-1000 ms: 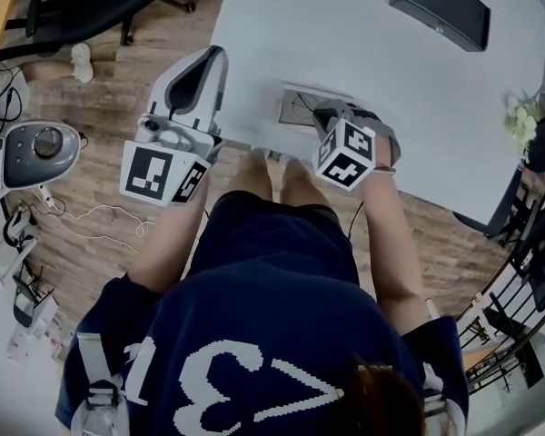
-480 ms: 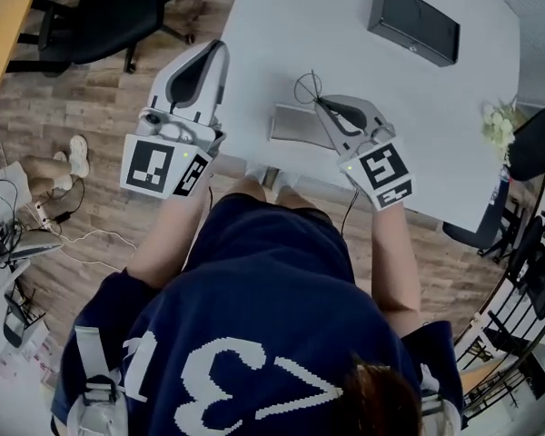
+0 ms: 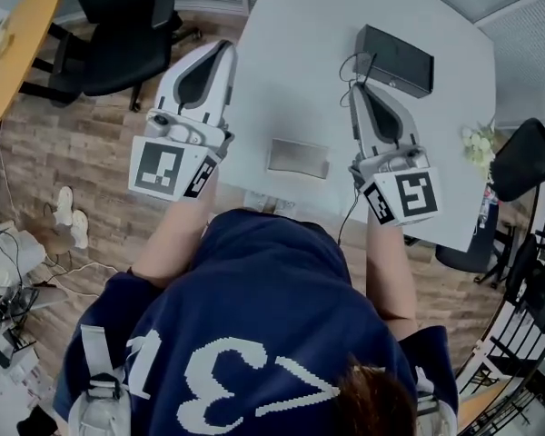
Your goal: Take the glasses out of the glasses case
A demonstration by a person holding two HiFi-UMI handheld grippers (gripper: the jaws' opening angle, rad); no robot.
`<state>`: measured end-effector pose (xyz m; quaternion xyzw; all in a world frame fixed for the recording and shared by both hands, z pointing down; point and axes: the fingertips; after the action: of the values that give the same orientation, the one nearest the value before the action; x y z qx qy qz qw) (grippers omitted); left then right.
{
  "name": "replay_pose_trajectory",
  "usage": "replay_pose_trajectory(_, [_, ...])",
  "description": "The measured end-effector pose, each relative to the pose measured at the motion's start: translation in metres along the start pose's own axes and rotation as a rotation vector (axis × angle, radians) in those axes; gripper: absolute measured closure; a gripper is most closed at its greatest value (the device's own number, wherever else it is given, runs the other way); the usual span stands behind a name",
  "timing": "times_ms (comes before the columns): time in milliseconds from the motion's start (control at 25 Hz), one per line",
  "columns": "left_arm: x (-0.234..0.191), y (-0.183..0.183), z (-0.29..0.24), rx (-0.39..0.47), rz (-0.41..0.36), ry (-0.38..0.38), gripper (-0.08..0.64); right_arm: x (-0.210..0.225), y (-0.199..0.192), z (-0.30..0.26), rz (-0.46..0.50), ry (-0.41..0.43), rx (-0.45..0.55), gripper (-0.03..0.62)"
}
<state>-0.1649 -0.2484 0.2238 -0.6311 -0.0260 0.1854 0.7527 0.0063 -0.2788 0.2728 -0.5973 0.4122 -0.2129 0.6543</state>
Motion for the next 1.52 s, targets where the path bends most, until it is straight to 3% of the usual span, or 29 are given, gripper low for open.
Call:
replay_pose_trajectory(280, [0.003,-0.011,-0.016,-0.03,0.019,-0.04,0.54,0.018,0.006,0.023,-0.024,-0.121,0.0,0.568])
replay_pose_trajectory(520, [0.05,-0.04,-0.049,-0.067,0.07,-0.186,0.54,0.045,-0.014,0.074,-0.037,-0.267,-0.071,0.568])
replay_pose_trajectory(680, [0.079,-0.064,-0.061,-0.114,0.086,-0.254,0.54,0.052,-0.049,0.106,-0.075,-0.31,-0.178,0.568])
replay_pose_trajectory(840, [0.093,-0.093,-0.057,-0.182,0.104,-0.272,0.54,0.04,-0.123,0.126,-0.143,-0.305,-0.381,0.568])
replay_pose_trajectory(1160, [0.081,-0.137,-0.035,-0.301,0.109,-0.234,0.54,-0.025,-0.283,0.15,-0.262,-0.187,-0.775,0.568])
replay_pose_trajectory(1360, [0.069,-0.16,-0.02,-0.366,0.114,-0.197,0.54,-0.054,-0.335,0.164,-0.337,-0.147,-0.905,0.566])
replay_pose_trajectory(1520, [0.068,-0.166,-0.015,-0.381,0.112,-0.193,0.54,-0.061,-0.345,0.169,-0.344,-0.155,-0.924,0.565])
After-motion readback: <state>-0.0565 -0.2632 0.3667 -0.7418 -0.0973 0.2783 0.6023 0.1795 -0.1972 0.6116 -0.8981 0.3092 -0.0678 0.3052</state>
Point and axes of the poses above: the fingertips, and each gripper's own axes: z backward along the fingers, x to its right, y out of its top, and after that the axes turned 14 degrees about z, right-handed
